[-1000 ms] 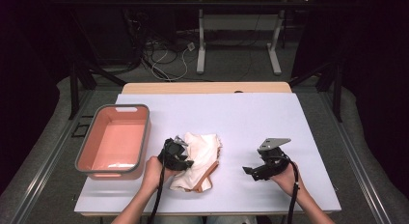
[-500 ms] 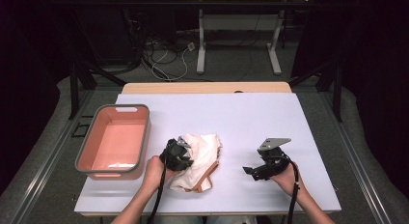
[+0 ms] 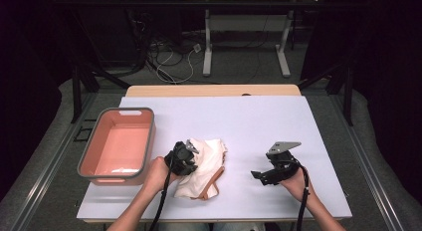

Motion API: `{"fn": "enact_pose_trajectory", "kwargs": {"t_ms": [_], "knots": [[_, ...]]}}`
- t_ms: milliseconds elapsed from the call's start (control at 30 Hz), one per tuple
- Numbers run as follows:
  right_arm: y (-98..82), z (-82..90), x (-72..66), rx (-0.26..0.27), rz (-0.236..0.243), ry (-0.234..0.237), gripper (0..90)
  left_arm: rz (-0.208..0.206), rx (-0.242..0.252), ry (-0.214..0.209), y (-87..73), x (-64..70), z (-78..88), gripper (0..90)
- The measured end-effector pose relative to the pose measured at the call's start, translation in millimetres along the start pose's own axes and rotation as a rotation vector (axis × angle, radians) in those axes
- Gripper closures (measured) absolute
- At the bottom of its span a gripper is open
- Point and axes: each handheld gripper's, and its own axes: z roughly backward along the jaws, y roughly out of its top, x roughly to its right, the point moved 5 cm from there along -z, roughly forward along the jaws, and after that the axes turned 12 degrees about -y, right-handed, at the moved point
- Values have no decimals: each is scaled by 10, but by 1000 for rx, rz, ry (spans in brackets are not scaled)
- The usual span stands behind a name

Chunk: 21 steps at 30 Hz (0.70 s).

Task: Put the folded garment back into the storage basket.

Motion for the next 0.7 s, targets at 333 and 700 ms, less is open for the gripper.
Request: {"fn": "enact_pose_trajectory", "kwargs": {"t_ms": [333,700], "knots": [[-8,-13,-2,-11,4,5,89,-54,-54,8,35,-15,163,818],[-15,-35,-28,-22,25,25,43,-110,-153,-17,55,-44,282,821]]}}
